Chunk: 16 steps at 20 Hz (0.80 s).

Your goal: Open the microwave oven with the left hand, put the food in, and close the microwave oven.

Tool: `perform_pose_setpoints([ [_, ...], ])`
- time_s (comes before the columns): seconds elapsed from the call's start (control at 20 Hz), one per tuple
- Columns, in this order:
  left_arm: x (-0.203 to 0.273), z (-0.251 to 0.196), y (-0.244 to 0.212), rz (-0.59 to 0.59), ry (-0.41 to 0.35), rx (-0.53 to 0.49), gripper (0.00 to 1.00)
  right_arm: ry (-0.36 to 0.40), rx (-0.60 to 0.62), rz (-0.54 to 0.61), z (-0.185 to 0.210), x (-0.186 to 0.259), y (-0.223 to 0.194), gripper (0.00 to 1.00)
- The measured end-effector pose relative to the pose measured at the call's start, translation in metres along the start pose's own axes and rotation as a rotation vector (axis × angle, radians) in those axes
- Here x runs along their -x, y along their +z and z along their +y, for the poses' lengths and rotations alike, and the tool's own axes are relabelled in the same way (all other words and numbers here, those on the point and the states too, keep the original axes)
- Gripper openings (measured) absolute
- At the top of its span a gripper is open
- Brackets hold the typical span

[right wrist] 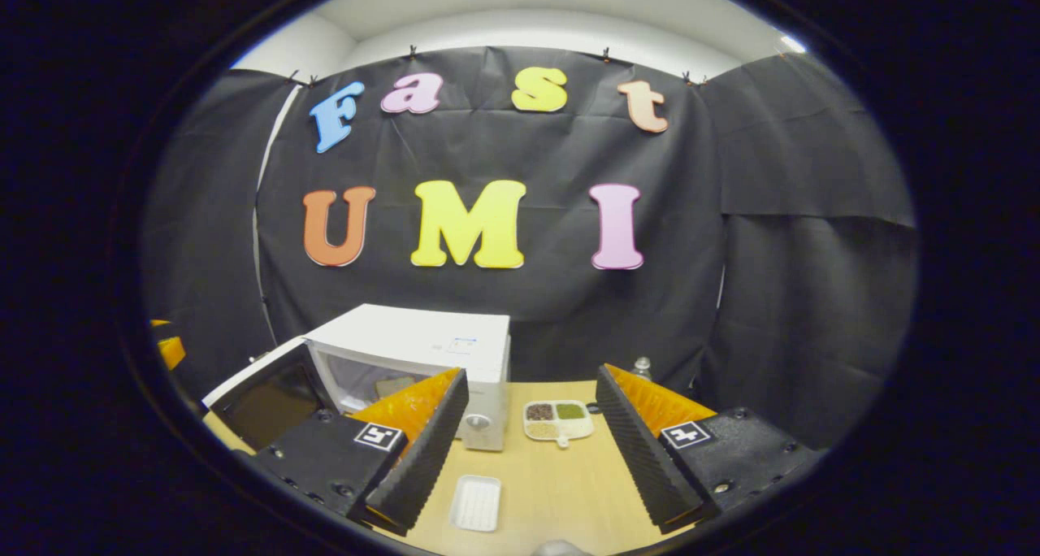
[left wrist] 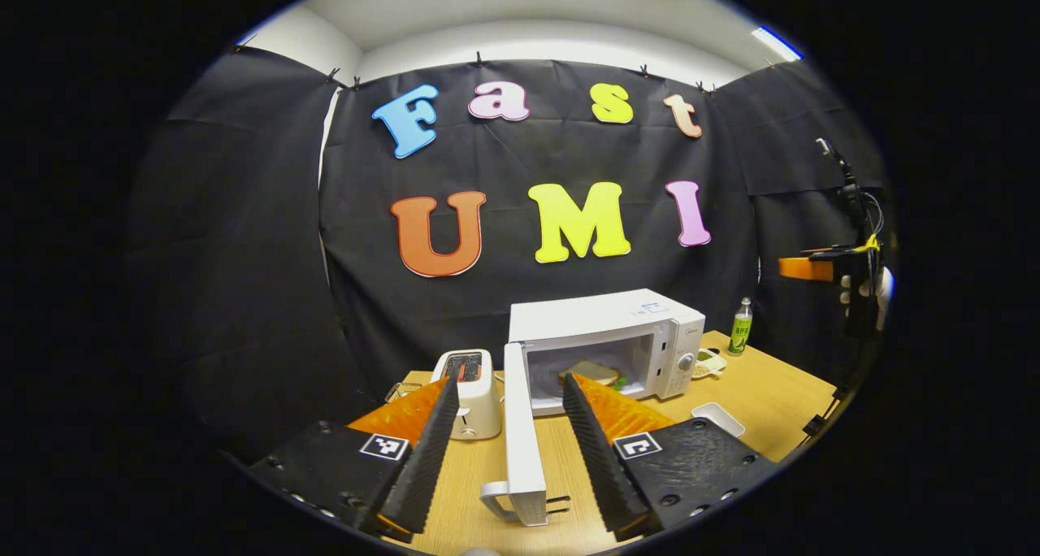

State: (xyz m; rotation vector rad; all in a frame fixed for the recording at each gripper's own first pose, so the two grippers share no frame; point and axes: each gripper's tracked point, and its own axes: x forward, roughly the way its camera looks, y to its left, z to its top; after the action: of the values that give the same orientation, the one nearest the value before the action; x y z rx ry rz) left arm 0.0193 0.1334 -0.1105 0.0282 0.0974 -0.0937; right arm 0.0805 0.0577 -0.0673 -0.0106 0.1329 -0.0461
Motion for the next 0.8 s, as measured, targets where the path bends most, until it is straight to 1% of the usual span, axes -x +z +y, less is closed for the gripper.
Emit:
perform_pose_setpoints([
  [0.05,-0.001,-0.002,-0.001,0.002,-0.012,0.001,0.64,-0.020,0.015,-0.006,-0.010,0.008,0.004,1.00],
  [0.1,-0.003,0.001,-0.001,-0.006,-0.001,-0.006,0.55,-0.031,0.019,-0.013,-0.017,0.016,0.010,1.00],
  [0.15,-0.005,0.004,-0.002,-0.009,-0.005,-0.013,0.46,-0.037,0.013,-0.012,-0.021,0.023,0.012,0.91],
  [0.2,-0.005,0.010,-0.005,-0.014,0.001,-0.022,0.32,-0.039,0.003,-0.011,-0.023,0.028,0.013,1.00],
  [0.25,-0.006,0.012,-0.007,-0.018,0.001,-0.025,0.17,-0.040,-0.006,-0.003,-0.026,0.034,0.013,0.92],
  [0.3,-0.006,0.020,-0.010,-0.024,0.020,-0.028,0.08,-0.037,-0.021,0.002,-0.027,0.037,0.014,0.92],
  [0.35,-0.011,0.025,-0.017,-0.028,0.031,-0.026,0.02,-0.033,-0.033,0.014,-0.028,0.040,0.013,0.92],
  [0.4,-0.010,0.034,-0.026,-0.024,0.042,-0.026,0.01,-0.030,-0.038,0.025,-0.028,0.042,0.012,0.92],
  [0.45,-0.012,0.039,-0.036,-0.009,0.047,-0.024,0.00,-0.032,-0.041,0.032,-0.031,0.044,0.010,1.00],
  [0.5,-0.015,0.039,-0.047,-0.012,0.026,-0.017,0.00,-0.035,-0.040,0.038,-0.033,0.046,0.010,1.00],
  [0.55,-0.014,0.041,-0.063,0.024,0.015,-0.011,0.00,-0.037,-0.038,0.048,-0.033,0.048,0.009,0.92],
  [0.6,-0.015,0.049,-0.077,0.037,0.026,-0.019,0.00,-0.034,-0.040,0.063,-0.033,0.049,0.008,0.92],
  [0.65,-0.016,0.054,-0.089,0.052,0.028,-0.016,0.00,-0.030,-0.042,0.071,-0.031,0.051,0.007,1.00],
  [0.7,-0.016,0.061,-0.105,0.084,0.041,-0.006,0.00,-0.029,-0.042,0.074,-0.031,0.053,0.008,1.00],
  [0.75,-0.016,0.062,-0.115,0.085,0.042,0.000,0.00,-0.033,-0.037,0.079,-0.032,0.055,0.010,0.92],
  [0.8,-0.018,0.064,-0.125,0.092,0.051,0.000,0.00,-0.035,-0.034,0.080,-0.033,0.057,0.010,0.92],
])
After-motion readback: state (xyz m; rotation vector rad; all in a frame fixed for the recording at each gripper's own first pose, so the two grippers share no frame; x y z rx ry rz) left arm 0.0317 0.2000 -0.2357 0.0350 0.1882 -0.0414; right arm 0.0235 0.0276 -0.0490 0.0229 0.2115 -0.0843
